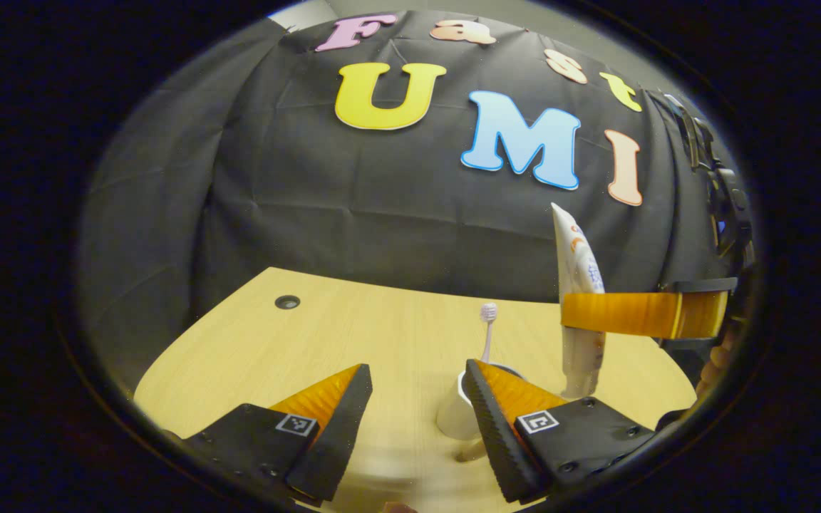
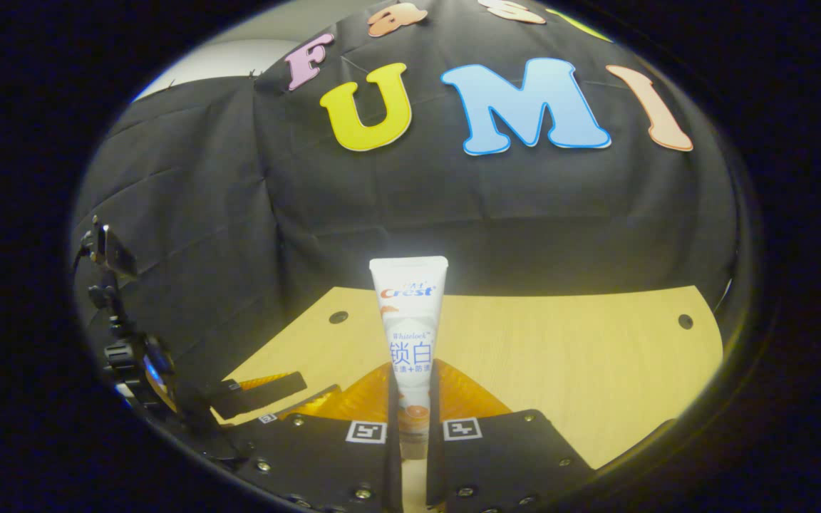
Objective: Put the toothbrush and toothpaste on the desktop into the cup, then pick up the cup and place it on the coaster on the desktop.
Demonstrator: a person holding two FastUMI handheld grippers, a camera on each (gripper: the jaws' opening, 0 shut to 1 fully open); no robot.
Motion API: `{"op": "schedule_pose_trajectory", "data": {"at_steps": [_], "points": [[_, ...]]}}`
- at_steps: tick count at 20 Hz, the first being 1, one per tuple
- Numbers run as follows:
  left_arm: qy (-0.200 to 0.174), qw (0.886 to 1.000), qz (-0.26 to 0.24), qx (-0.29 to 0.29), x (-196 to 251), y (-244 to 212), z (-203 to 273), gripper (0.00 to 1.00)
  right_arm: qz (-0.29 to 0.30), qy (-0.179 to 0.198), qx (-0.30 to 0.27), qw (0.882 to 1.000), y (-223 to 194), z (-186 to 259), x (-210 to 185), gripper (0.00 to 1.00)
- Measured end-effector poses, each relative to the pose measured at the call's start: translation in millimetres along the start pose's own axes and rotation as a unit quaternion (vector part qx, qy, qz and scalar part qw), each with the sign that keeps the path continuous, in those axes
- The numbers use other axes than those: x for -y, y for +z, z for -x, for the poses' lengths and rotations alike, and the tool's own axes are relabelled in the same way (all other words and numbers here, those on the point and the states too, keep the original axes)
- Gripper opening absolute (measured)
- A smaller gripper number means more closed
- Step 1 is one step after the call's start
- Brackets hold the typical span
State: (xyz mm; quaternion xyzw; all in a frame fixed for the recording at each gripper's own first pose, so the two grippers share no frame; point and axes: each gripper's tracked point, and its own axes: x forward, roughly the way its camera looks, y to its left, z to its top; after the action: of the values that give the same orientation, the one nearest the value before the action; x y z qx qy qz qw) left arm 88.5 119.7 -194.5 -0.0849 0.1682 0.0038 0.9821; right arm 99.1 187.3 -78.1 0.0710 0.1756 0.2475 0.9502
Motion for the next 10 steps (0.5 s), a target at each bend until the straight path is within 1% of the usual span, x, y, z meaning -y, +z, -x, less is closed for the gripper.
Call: {"op": "schedule_pose_trajectory", "data": {"at_steps": [3,5,10], "points": [[0.009,1.000,0.007,-0.004,-7,-4,10,0.87,0.015,0.005,0.013,1.000,1,-21,-5,0.15],[0.008,1.000,0.010,-0.008,-5,-7,13,0.87,0.019,0.009,0.015,1.000,-3,-35,-9,0.15],[0.002,1.000,0.011,-0.018,-2,-10,11,0.87,0.036,0.004,-0.021,0.999,-27,-58,-8,0.21]]}}
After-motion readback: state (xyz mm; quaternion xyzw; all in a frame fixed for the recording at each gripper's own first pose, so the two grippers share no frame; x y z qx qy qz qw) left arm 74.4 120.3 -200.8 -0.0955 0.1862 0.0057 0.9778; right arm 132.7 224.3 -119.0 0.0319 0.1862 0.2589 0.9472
